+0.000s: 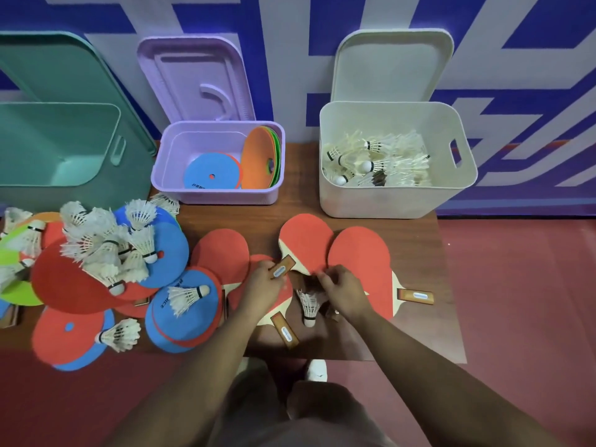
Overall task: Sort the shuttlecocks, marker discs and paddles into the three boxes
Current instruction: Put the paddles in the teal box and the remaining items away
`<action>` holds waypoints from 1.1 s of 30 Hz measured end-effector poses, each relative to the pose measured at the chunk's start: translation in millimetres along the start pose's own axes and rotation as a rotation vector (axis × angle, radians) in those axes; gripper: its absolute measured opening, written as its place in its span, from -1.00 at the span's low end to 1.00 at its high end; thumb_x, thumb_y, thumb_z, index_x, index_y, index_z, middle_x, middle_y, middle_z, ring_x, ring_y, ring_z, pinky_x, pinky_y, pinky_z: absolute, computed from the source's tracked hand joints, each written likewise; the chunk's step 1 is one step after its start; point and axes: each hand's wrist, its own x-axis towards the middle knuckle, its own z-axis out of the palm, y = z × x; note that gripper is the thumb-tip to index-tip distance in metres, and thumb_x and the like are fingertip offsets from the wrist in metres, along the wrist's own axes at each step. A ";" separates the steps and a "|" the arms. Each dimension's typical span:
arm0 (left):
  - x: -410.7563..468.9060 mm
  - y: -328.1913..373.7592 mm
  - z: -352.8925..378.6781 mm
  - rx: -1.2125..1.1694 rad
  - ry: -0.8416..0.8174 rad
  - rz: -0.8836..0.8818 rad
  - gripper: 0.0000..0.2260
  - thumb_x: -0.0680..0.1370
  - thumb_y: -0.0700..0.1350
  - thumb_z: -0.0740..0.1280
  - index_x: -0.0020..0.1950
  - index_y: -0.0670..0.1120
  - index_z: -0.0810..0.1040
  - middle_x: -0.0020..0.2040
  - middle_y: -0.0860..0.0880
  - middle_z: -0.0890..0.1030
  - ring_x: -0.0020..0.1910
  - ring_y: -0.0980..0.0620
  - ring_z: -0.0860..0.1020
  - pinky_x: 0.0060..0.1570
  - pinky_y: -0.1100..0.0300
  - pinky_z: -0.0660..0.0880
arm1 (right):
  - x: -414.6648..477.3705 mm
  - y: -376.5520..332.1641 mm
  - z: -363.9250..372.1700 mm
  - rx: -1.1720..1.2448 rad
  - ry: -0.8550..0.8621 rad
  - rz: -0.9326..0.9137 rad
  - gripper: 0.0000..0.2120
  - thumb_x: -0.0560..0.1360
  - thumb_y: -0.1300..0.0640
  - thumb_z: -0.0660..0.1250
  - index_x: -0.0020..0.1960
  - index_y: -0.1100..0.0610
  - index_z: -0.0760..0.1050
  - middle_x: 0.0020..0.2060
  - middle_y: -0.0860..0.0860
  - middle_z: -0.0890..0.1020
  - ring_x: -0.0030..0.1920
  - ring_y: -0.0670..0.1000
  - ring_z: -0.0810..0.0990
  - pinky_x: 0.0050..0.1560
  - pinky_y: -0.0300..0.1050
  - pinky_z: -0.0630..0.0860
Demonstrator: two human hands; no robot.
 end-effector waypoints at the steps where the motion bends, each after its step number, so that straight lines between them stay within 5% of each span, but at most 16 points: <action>1: -3.0 5.2 -2.4 -0.063 0.018 0.007 -0.84 0.49 -0.29 0.29 -0.14 -0.02 0.47 -0.20 -0.10 0.64 -0.13 -0.10 0.65 -0.03 0.00 0.54 | 3.9 -2.5 0.9 0.057 0.011 0.028 -0.70 0.54 -0.10 0.32 -0.05 0.16 0.53 -0.26 0.01 0.64 -0.29 0.00 0.59 -0.28 -0.26 0.45; 6: -13.0 18.1 -7.3 -0.340 0.101 -0.005 -0.82 0.55 -0.31 0.31 0.05 -0.07 0.42 -0.10 -0.08 0.66 -0.23 0.21 0.64 -0.20 0.41 0.48 | 21.8 -14.9 2.1 0.308 -0.001 0.174 -0.57 0.48 -0.21 0.35 0.00 0.19 0.52 -0.19 0.06 0.65 -0.17 0.03 0.61 -0.06 -0.03 0.54; 10: -8.4 22.7 -10.5 -0.601 0.135 -0.027 -0.89 0.61 -0.29 0.25 0.03 -0.09 0.40 0.05 -0.15 0.63 -0.06 0.04 0.67 -0.07 0.31 0.55 | 29.0 -11.6 1.1 0.155 0.001 0.123 -0.55 0.44 -0.20 0.39 0.01 0.19 0.50 -0.14 0.07 0.65 -0.12 0.05 0.62 -0.06 -0.01 0.54; 13: -8.0 25.4 -18.7 -0.833 0.138 -0.021 -0.85 0.63 -0.30 0.22 0.18 -0.29 0.39 0.13 -0.26 0.61 0.03 -0.11 0.67 -0.02 0.21 0.59 | 30.1 -7.8 0.6 0.224 0.030 0.107 -0.48 0.37 -0.29 0.40 -0.03 0.17 0.50 -0.15 0.06 0.66 -0.13 0.02 0.64 -0.06 0.00 0.58; 16: -10.4 27.8 -28.5 -1.037 0.048 -0.079 -0.82 0.61 -0.32 0.22 0.21 -0.30 0.39 0.15 -0.24 0.60 0.08 -0.18 0.65 0.05 0.12 0.55 | 28.6 -22.4 0.3 0.657 -0.053 0.216 -0.63 0.47 -0.12 0.41 -0.02 0.19 0.49 -0.14 0.11 0.67 -0.13 0.06 0.66 -0.01 0.03 0.60; 20: -16.5 20.3 -27.5 -0.944 -0.110 -0.190 -0.82 0.59 -0.33 0.23 0.19 -0.25 0.43 0.14 -0.23 0.58 0.07 -0.15 0.65 -0.06 0.16 0.53 | 30.8 -47.9 -12.0 1.099 -0.134 0.253 -0.87 0.57 0.28 0.30 -0.13 0.17 0.41 -0.15 0.19 0.63 -0.13 0.12 0.65 0.06 0.05 0.62; 25: -9.0 28.9 -27.8 -0.972 -0.250 -0.239 -0.62 0.46 -0.03 0.37 0.24 -0.12 0.48 0.16 -0.16 0.62 0.09 -0.06 0.63 -0.01 0.12 0.55 | 34.8 -37.2 -50.5 0.954 -0.202 0.250 -0.90 0.56 0.37 0.24 -0.10 0.22 0.44 -0.21 0.16 0.57 -0.31 0.05 0.61 -0.38 -0.12 0.59; 28: 3.7 42.7 -20.7 -0.998 -0.260 -0.246 -0.62 0.52 -0.11 0.37 0.32 -0.16 0.47 0.17 -0.17 0.64 0.13 -0.11 0.62 0.14 -0.05 0.53 | 32.6 -31.4 -65.0 0.861 -0.292 0.216 -0.92 0.56 0.33 0.25 -0.04 0.24 0.52 -0.22 0.14 0.63 -0.29 0.04 0.64 -0.32 -0.09 0.61; 33: 11.1 49.9 6.5 -0.963 -0.167 -0.212 -0.72 0.53 -0.34 0.32 0.23 -0.19 0.54 0.09 -0.17 0.67 -0.01 -0.09 0.67 -0.05 -0.02 0.59 | 36.0 -7.1 -89.9 0.536 -0.120 0.205 -0.74 0.61 0.10 0.26 0.11 0.30 0.53 -0.17 0.18 0.62 -0.32 0.06 0.60 -0.25 -0.04 0.60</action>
